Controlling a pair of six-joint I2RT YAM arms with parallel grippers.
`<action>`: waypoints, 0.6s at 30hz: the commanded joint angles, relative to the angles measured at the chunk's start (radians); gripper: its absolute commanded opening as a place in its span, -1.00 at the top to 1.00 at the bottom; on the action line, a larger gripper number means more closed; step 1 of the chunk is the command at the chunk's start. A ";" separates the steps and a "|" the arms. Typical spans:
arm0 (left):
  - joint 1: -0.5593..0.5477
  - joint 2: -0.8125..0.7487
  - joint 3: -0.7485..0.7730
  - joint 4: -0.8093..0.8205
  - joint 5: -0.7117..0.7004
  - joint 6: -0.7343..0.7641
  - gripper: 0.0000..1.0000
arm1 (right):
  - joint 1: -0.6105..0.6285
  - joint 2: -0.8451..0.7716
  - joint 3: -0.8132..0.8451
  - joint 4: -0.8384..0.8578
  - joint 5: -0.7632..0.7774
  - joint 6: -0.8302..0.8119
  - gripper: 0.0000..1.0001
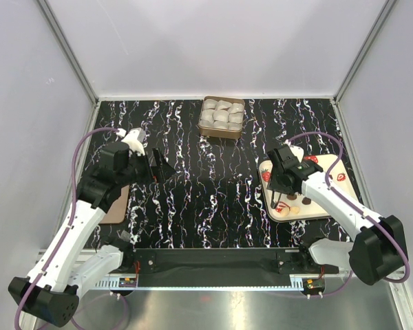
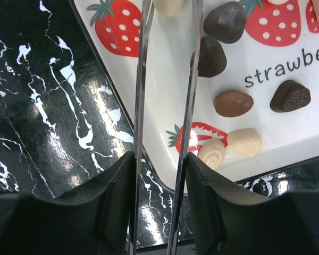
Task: Pack the chocolate
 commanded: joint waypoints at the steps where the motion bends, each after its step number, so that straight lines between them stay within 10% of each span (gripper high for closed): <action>1: 0.002 0.002 0.016 0.039 0.015 0.008 -0.98 | -0.010 -0.007 0.010 0.053 0.022 -0.014 0.06; 18: 0.002 -0.012 0.004 0.040 0.012 0.008 -0.98 | -0.011 -0.139 0.177 -0.072 -0.021 -0.052 0.27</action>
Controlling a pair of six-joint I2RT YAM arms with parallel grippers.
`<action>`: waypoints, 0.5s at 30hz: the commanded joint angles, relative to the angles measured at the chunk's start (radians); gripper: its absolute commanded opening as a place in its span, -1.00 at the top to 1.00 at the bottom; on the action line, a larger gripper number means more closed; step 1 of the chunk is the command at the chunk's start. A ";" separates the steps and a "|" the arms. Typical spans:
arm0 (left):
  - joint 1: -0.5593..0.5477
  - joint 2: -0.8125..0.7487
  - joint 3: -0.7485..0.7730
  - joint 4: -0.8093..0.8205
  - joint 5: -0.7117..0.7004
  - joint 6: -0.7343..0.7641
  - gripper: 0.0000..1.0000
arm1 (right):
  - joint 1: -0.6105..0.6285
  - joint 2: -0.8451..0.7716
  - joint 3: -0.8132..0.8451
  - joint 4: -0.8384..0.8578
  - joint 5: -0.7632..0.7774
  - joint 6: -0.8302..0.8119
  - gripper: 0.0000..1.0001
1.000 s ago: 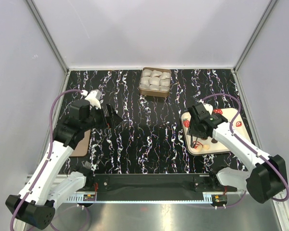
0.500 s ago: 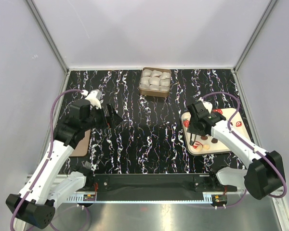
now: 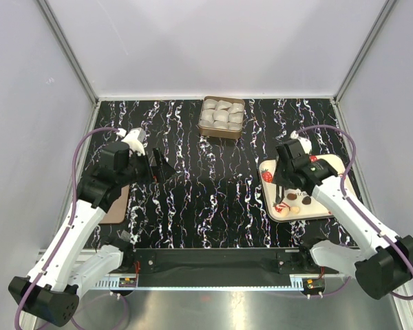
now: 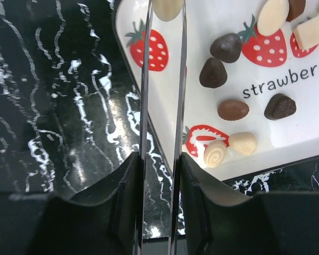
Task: Pack the chocolate
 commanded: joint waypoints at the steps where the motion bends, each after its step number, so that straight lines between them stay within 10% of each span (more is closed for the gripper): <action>1: 0.002 -0.014 0.004 0.042 0.012 0.008 -0.98 | -0.007 -0.025 0.115 -0.012 -0.026 -0.030 0.28; 15: 0.002 0.014 -0.013 0.078 0.006 0.011 -0.98 | -0.005 0.482 0.607 0.190 -0.190 -0.180 0.29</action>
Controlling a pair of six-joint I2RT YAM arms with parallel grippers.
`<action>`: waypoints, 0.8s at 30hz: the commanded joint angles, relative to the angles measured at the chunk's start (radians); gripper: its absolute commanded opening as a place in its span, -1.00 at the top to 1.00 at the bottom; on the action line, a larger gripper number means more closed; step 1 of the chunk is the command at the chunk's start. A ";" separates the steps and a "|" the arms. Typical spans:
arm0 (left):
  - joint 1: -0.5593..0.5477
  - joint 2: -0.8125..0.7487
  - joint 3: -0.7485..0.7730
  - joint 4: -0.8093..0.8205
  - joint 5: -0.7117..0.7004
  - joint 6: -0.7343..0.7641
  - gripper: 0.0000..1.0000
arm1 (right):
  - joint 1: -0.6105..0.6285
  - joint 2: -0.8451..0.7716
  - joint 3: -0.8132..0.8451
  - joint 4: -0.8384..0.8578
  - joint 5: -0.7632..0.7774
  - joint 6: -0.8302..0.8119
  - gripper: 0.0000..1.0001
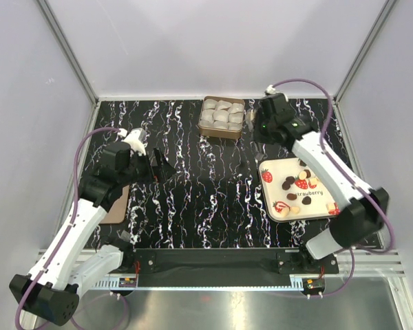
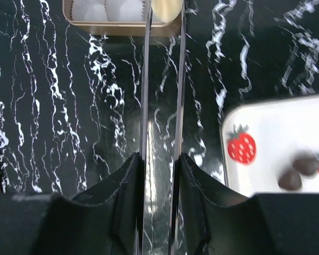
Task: Pack the chocolate
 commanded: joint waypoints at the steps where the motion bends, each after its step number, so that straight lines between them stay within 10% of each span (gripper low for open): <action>1: 0.002 0.009 0.004 0.054 0.003 0.012 -0.98 | -0.004 0.137 0.122 0.089 -0.059 -0.075 0.29; 11: 0.002 0.032 0.027 0.039 -0.026 0.032 -0.98 | -0.004 0.429 0.346 0.080 -0.042 -0.155 0.31; 24: 0.002 0.057 0.031 0.048 -0.023 0.032 -0.98 | -0.004 0.377 0.189 0.127 -0.062 -0.124 0.28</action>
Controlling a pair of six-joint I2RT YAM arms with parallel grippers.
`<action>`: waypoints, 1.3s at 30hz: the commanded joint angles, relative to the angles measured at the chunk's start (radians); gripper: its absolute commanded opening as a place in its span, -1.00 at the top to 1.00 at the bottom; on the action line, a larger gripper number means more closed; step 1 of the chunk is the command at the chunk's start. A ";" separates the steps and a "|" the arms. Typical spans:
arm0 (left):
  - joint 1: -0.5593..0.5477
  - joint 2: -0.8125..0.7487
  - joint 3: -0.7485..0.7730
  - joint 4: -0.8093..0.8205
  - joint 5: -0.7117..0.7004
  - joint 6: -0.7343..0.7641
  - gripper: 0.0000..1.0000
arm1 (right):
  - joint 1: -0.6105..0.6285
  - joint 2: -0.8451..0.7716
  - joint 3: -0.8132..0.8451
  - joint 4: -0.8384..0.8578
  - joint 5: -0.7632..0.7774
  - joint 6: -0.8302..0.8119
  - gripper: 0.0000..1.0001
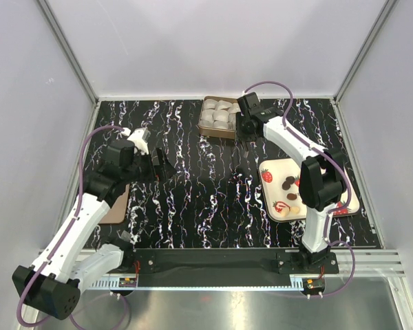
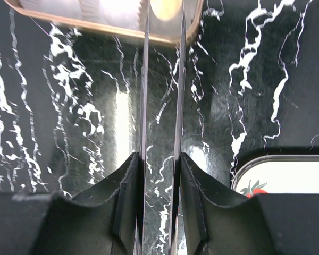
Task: Pack the chocolate
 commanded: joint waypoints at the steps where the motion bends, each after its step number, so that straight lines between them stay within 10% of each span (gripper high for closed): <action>1: 0.002 0.002 0.029 0.047 -0.004 0.008 -0.98 | -0.005 -0.077 -0.017 0.046 -0.015 0.005 0.28; 39: 0.002 -0.025 0.054 0.024 0.002 0.003 -0.98 | -0.004 -0.152 0.010 -0.021 0.021 0.019 0.04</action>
